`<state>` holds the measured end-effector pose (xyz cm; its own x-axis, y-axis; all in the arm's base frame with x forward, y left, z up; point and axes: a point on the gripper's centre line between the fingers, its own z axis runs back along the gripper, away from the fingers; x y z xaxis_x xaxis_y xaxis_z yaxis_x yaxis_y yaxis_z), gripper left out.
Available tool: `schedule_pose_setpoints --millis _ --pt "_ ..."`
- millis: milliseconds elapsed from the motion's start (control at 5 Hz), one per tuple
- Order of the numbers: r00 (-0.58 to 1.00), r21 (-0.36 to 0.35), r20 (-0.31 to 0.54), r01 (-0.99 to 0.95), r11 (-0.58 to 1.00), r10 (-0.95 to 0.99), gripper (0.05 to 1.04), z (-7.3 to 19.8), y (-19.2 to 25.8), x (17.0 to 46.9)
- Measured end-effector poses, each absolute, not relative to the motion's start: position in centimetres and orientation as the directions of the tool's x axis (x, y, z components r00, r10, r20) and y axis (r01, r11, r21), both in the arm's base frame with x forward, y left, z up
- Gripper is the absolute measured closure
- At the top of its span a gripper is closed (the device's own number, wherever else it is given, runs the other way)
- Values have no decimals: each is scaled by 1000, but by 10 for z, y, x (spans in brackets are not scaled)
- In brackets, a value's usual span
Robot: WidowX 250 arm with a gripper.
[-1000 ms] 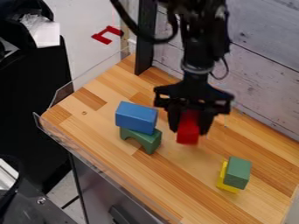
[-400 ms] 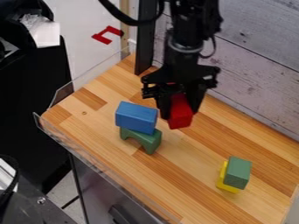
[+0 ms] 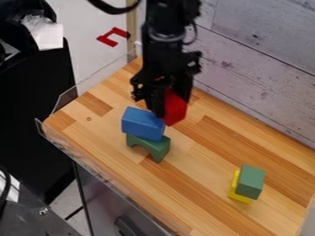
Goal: Put the red block on top of the blue block
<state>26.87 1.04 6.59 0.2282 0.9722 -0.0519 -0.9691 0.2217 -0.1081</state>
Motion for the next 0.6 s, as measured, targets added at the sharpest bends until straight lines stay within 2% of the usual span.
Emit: schedule_pose_setpoints --millis 200,400,600 --pt "140 -114 -79 -985 130 987 504 66 20 263" --pt "119 -115 -77 -987 109 990 504 66 25 263" --pt "96 -75 -67 -993 91 993 504 59 28 260"
